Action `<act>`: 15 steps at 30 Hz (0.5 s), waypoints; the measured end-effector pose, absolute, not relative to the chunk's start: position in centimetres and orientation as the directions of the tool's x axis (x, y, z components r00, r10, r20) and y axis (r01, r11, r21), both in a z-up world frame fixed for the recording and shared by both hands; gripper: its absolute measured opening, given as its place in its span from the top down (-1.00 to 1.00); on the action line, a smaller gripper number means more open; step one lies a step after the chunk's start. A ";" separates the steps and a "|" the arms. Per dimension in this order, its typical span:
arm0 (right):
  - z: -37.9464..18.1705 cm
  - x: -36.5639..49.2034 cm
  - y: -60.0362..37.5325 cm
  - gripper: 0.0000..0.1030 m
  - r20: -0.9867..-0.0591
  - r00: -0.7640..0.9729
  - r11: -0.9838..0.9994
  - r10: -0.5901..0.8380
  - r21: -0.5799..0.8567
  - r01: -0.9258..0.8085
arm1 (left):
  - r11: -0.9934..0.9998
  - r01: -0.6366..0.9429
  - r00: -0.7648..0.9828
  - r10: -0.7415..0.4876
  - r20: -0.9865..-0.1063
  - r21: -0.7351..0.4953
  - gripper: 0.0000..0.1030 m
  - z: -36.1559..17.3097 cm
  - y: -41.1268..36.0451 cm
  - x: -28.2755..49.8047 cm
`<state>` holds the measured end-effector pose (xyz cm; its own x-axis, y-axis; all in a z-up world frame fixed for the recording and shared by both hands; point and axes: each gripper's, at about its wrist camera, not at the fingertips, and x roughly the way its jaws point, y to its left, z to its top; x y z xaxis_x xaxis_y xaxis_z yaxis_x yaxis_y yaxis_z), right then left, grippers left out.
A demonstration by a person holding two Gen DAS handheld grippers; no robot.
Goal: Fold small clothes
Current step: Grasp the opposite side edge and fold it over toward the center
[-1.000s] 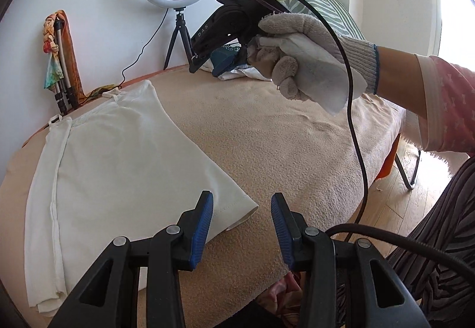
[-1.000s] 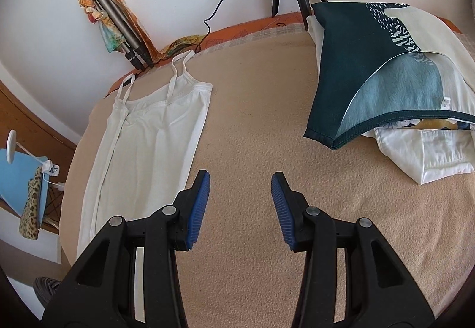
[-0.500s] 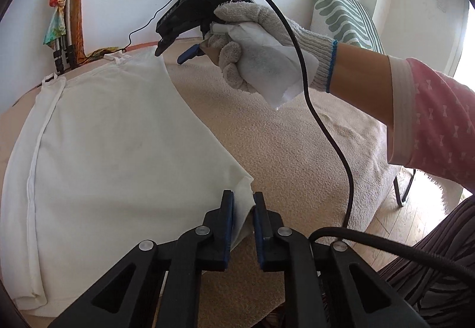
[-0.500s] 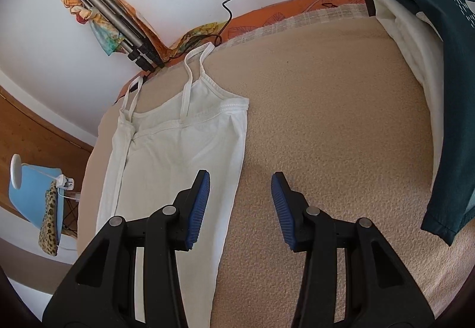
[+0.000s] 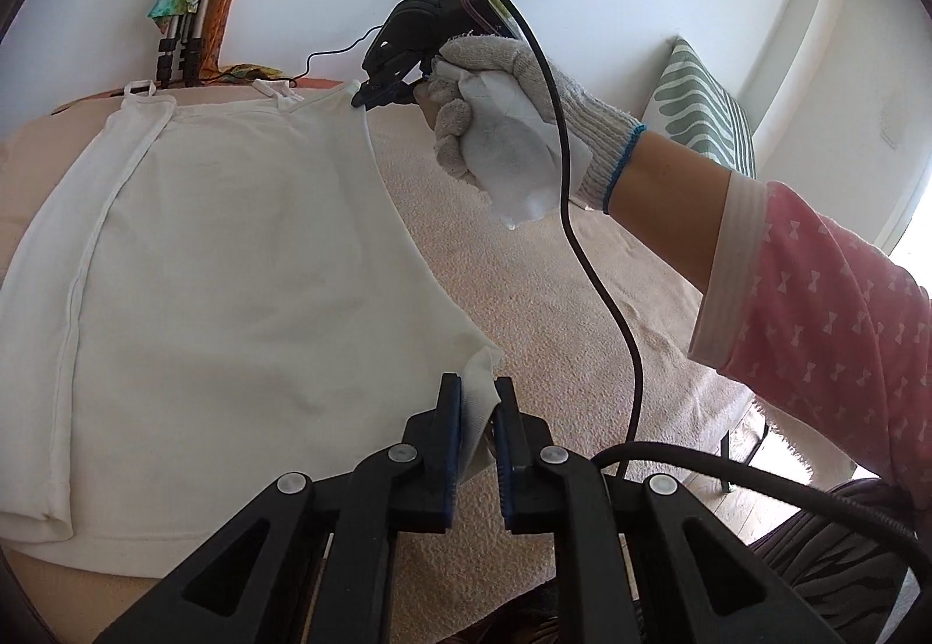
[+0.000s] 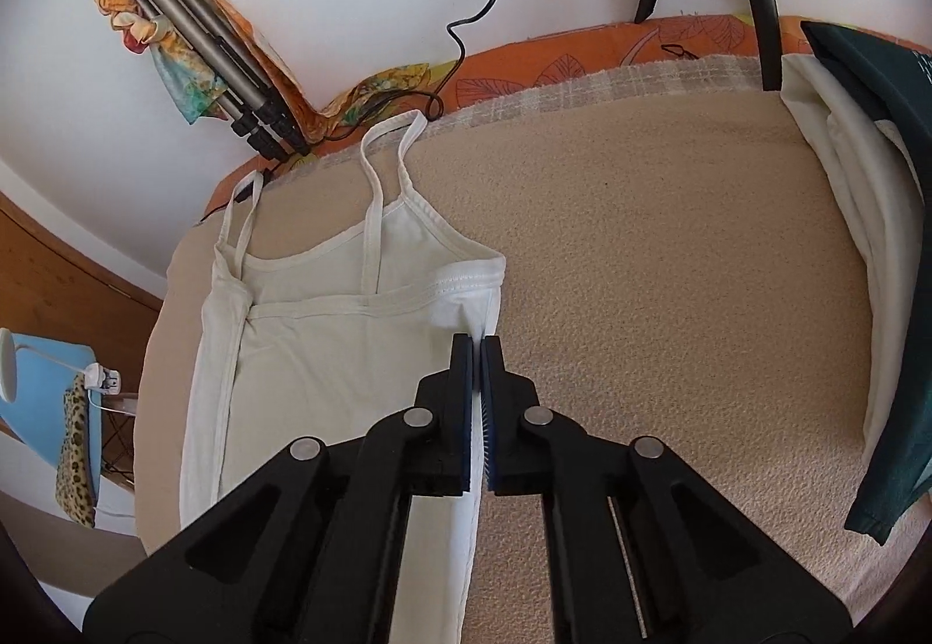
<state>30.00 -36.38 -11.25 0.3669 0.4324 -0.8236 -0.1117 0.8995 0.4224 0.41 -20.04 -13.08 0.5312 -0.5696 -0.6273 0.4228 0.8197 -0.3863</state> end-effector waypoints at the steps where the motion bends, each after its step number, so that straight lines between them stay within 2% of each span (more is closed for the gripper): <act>1: -10.7 30.0 -35.9 0.91 -0.830 0.371 0.908 0.416 0.400 -0.123 | 0.818 0.417 0.532 -0.574 -0.622 -0.397 0.85 -12.9 -19.7 0.4; 15: -7.3 30.9 -28.2 0.92 -0.872 0.383 0.950 0.304 0.250 -0.186 | 0.823 0.288 0.600 -0.553 -0.578 -0.489 0.85 -12.3 -13.0 -0.7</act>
<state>30.93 -28.23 -7.33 0.3826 0.3045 -0.8723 -0.1862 0.9502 0.2500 -0.70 -13.00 -12.26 0.6003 -0.5530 -0.5778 0.2878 0.8234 -0.4891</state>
